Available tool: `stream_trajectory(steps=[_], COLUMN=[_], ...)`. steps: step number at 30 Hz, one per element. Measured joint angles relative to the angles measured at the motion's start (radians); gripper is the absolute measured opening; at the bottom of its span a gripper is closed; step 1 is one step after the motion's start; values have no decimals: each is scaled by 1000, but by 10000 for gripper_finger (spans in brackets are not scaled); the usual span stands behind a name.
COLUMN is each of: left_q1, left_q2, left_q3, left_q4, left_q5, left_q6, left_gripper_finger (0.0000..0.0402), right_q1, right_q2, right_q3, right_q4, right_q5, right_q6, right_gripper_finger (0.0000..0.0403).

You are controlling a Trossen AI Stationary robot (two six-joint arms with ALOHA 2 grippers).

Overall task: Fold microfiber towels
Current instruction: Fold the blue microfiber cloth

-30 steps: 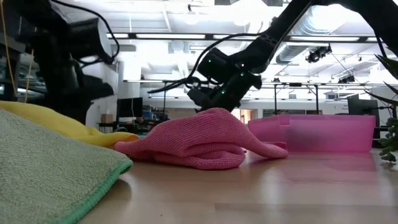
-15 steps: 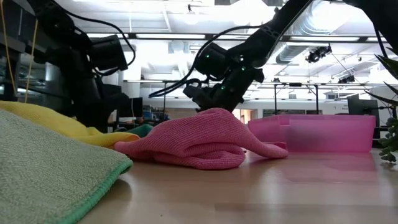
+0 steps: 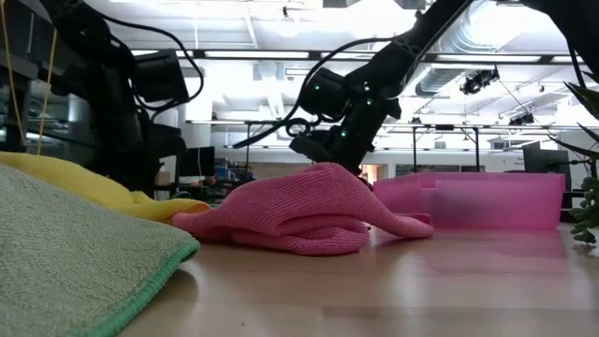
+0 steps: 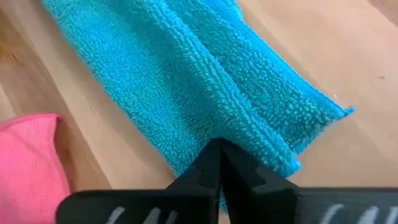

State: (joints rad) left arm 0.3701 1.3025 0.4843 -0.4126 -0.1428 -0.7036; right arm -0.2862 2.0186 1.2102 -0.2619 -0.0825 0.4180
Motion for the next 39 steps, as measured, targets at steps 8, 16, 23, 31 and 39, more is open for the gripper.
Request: stream_trajectory(steps=[8,16,23,31,39], left_q1=[24,66,72,66,66], left_q2=[-3,-54,-200,-339,-350], left_q3=[19,87,121,121,121], left_q4=[-13,-26,8,84,101], left_q5=[-30,-34,-35,-40,-48], left_q6=[4,131,252,289,287], left_gripper_finger=[0,0,0,0,0], right_q1=[-45,-98,-123,-124,-97], right_q2=[-109,-205,-204,-184,-72], right_q3=[-7,-3,-3,32,134], right_q4=[-34,-122,-116,-145,-240], right_q5=[11,-57,-154,-145,-104], right_q6=[-26,101,221,256,237], right_gripper_finger=[0,1,83,218,227])
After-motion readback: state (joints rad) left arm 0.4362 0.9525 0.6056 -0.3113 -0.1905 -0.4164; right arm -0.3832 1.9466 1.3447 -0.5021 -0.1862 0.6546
